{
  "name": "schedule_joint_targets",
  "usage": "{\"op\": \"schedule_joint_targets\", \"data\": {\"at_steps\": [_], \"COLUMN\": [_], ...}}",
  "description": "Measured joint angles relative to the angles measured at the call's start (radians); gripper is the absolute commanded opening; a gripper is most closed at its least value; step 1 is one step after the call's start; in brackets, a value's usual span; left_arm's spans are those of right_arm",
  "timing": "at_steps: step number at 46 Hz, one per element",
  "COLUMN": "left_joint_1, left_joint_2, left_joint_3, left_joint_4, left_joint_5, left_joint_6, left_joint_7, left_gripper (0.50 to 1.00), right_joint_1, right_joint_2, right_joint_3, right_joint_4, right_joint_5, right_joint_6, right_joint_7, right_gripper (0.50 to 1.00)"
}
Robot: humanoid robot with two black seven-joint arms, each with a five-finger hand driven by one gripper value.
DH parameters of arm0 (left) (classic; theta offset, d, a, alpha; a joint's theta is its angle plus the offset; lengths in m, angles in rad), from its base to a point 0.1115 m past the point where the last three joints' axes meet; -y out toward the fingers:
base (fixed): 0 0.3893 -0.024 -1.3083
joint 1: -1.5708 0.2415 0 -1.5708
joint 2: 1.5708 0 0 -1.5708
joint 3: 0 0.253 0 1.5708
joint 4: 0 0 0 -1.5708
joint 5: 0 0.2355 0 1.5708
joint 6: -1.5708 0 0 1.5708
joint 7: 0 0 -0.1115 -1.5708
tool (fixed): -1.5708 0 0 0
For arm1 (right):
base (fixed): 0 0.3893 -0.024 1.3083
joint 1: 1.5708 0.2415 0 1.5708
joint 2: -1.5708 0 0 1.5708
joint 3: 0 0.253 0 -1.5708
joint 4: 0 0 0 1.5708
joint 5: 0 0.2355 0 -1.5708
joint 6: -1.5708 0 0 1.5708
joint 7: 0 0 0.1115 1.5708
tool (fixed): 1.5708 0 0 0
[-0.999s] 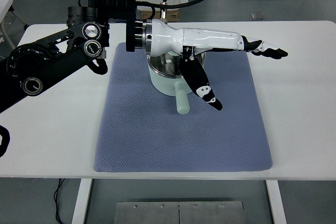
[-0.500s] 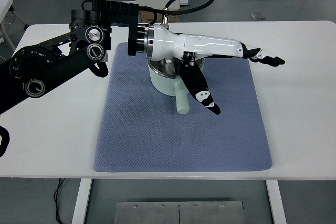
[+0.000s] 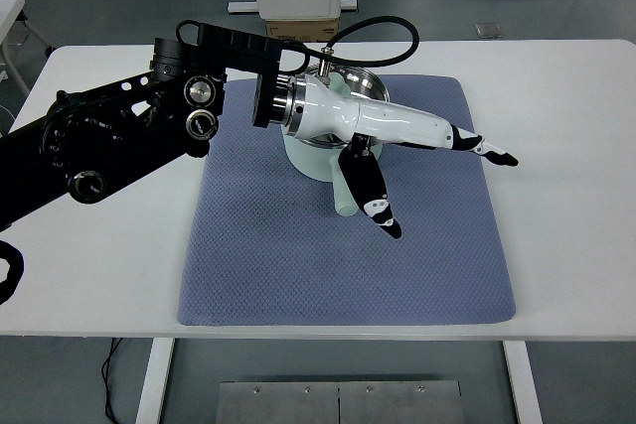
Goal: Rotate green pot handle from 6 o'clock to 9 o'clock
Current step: 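Drag the saucepan with the left hand, turning its handle sideways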
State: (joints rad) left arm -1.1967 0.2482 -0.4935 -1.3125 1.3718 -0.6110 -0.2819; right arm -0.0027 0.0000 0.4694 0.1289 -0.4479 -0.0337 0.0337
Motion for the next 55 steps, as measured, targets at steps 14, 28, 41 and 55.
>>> {"op": "schedule_joint_targets", "data": {"at_steps": [14, 28, 41, 55], "left_joint_1": [-0.028, -0.051, -0.077, -0.096], "left_joint_2": [0.0, 0.008, 0.013, 0.013], "left_joint_3": [0.049, 0.07, 0.084, 0.127], "left_joint_4": [0.007, 0.01, 0.011, 0.012], "left_joint_5": [0.03, 0.077, 0.106, 0.135], "left_joint_6": [0.0, 0.0, 0.0, 0.0], "left_joint_7": [0.0, 0.0, 0.0, 0.0], "left_gripper": [1.0, 1.0, 1.0, 1.0], "right_joint_1": [0.0, 0.0, 0.001, 0.001], "right_joint_2": [0.0, 0.0, 0.0, 0.0], "right_joint_3": [0.0, 0.0, 0.0, 0.0], "right_joint_4": [0.0, 0.0, 0.0, 0.0], "right_joint_5": [0.0, 0.0, 0.0, 0.0], "right_joint_6": [0.0, 0.0, 0.0, 0.0], "right_joint_7": [0.0, 0.0, 0.0, 0.0], "right_gripper": [1.0, 1.0, 1.0, 1.0]}}
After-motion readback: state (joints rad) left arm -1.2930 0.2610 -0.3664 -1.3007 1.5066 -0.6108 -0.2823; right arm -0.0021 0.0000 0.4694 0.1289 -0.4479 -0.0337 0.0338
